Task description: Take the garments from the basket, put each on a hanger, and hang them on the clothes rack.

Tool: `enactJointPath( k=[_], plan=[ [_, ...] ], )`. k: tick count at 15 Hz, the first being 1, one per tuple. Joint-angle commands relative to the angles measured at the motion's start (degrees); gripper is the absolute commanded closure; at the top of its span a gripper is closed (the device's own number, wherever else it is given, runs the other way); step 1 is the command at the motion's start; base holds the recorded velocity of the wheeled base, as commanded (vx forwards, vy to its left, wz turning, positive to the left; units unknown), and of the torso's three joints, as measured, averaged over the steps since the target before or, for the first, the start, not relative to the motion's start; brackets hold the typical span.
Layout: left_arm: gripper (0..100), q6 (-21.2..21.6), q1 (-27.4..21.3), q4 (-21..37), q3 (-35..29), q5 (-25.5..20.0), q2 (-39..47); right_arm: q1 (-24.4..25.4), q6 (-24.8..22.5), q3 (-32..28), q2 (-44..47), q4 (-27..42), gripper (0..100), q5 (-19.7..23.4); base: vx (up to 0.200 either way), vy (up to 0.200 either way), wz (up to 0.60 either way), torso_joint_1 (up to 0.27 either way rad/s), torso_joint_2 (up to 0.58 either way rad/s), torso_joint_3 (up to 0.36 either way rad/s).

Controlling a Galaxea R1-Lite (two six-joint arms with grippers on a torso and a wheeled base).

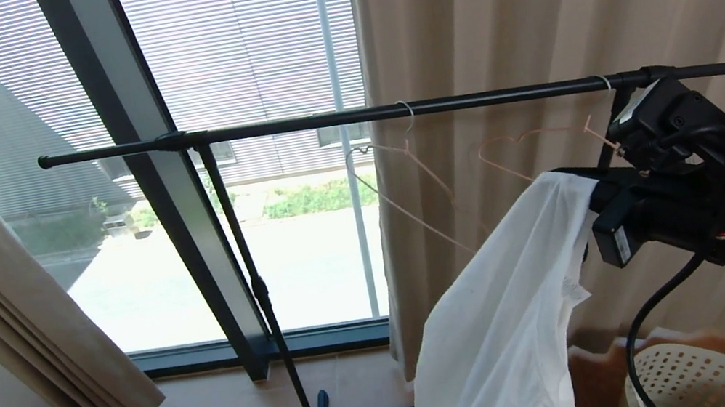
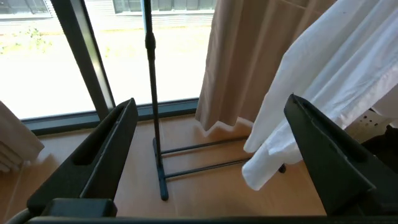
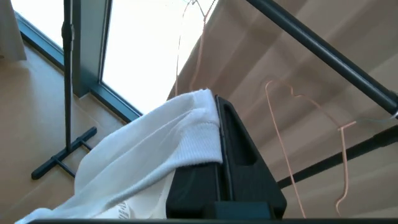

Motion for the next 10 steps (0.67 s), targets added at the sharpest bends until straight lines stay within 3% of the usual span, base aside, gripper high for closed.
enactJointPath(
  k=[1,10],
  plan=[
    [0,-0.1,0.1,0.0,0.0,0.0,0.1,0.0,0.0,0.0,0.0,-0.1,100,0.0,0.000,0.000,0.00,0.000,0.00,0.000],
    [0,-0.1,0.1,0.0,0.0,0.0,0.1,0.0,0.0,0.4,0.1,-0.1,100,0.0,0.000,0.000,0.00,0.000,0.00,0.000]
  ],
)
